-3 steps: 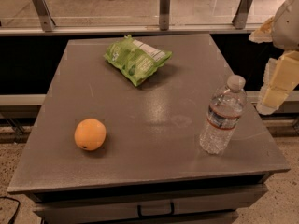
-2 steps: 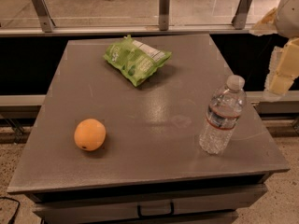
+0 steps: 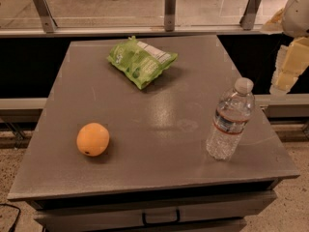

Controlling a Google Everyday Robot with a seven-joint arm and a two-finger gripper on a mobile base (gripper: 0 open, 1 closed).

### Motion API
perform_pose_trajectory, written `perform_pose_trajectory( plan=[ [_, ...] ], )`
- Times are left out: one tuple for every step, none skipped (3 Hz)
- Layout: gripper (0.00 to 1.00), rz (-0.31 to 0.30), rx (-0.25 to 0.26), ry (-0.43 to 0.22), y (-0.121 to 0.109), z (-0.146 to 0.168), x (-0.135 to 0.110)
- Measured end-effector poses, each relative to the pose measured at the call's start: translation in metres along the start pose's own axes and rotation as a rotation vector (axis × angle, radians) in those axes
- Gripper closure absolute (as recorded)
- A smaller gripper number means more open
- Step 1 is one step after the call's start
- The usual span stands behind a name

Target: Move green rice chip bag near water bottle

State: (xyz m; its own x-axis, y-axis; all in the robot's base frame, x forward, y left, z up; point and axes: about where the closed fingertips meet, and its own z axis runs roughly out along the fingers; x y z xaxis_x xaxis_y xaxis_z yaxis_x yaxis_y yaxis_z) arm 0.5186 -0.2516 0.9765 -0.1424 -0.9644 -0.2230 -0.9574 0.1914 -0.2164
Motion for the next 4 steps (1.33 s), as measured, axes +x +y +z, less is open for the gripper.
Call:
perform_pose_trajectory(
  plan=[
    [0.0,0.043,0.031,-0.013,-0.023,0.023,-0.005],
    [0.0,0.096,0.056,-0.045,-0.05,0.044,-0.023],
    [0.0,0.143,0.053,-0.088,-0.071,0.06,-0.045],
    [0.0,0.196,0.023,-0.137,-0.091,0.091,-0.093]
  ],
)
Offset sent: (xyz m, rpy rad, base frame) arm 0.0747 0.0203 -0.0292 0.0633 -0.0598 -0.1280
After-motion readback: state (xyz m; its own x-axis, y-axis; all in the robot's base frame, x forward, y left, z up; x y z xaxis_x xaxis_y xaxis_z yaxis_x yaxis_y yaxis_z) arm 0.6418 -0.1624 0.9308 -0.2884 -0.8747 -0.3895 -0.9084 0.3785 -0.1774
